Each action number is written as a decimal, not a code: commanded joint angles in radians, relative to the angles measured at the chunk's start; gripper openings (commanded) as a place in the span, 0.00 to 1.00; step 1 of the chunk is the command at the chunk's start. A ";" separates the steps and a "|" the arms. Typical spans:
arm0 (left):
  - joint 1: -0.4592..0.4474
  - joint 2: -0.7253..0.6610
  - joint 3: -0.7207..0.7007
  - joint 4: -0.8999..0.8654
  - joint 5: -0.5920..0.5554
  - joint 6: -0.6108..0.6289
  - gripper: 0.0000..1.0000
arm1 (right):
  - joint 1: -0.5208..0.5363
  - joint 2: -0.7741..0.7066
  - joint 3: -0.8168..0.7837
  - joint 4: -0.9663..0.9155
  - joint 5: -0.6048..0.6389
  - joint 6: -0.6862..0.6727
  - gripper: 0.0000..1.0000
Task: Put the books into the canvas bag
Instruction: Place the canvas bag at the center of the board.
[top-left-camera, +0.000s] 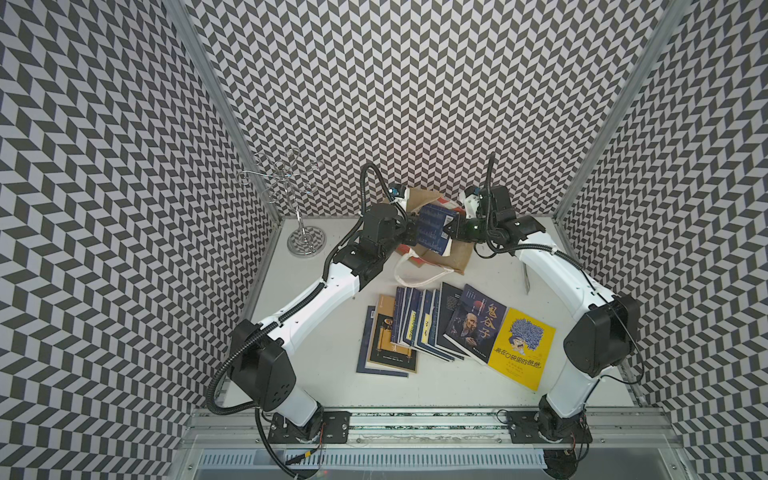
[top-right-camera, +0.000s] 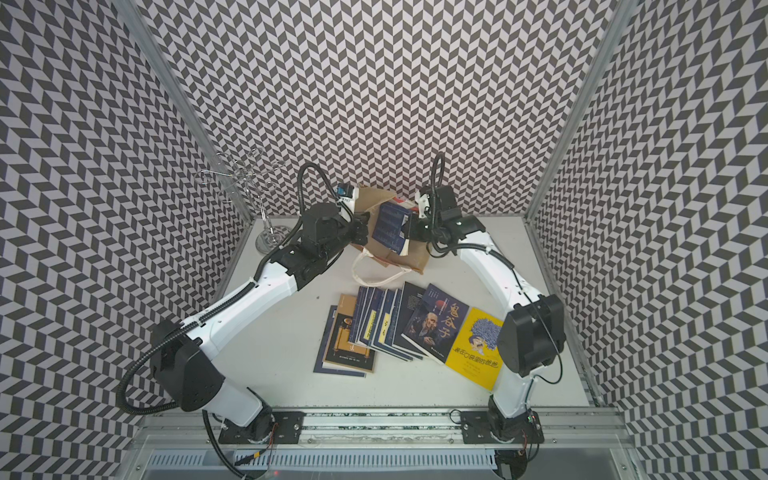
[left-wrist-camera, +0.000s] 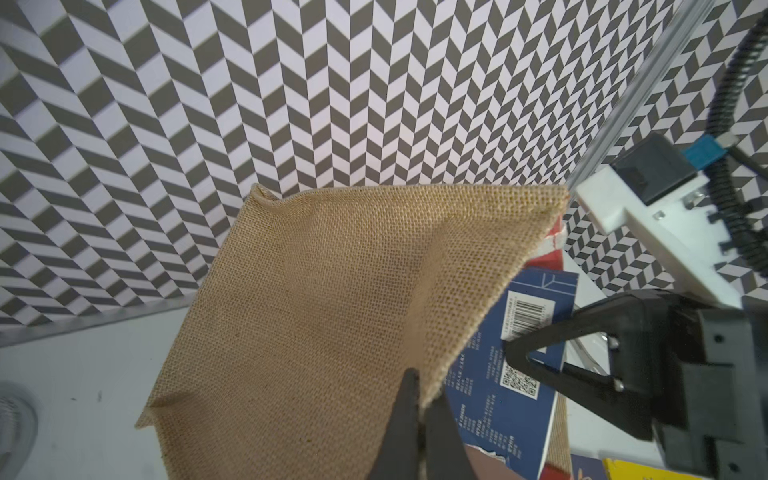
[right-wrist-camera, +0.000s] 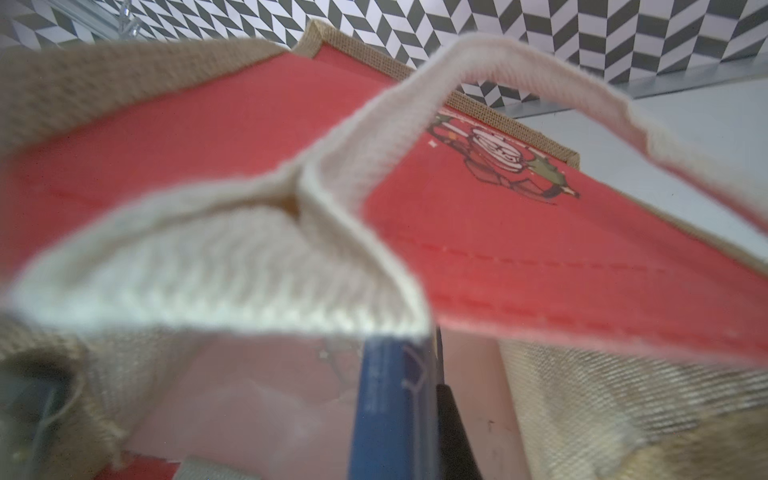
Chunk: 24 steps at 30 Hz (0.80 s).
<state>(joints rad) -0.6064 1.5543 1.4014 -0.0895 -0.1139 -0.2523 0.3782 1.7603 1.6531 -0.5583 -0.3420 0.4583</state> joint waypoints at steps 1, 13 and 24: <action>-0.003 -0.055 -0.035 0.087 0.018 -0.086 0.00 | 0.030 -0.070 -0.192 0.204 -0.008 0.163 0.00; -0.007 -0.078 -0.063 0.075 0.012 -0.052 0.00 | 0.034 -0.074 -0.234 0.215 0.131 0.181 0.00; -0.014 -0.085 -0.074 0.085 -0.006 -0.044 0.00 | 0.031 -0.029 -0.224 0.180 0.189 0.175 0.00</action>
<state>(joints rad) -0.6147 1.5040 1.3346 -0.0532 -0.1089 -0.3046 0.4149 1.7187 1.4036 -0.4152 -0.1925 0.6449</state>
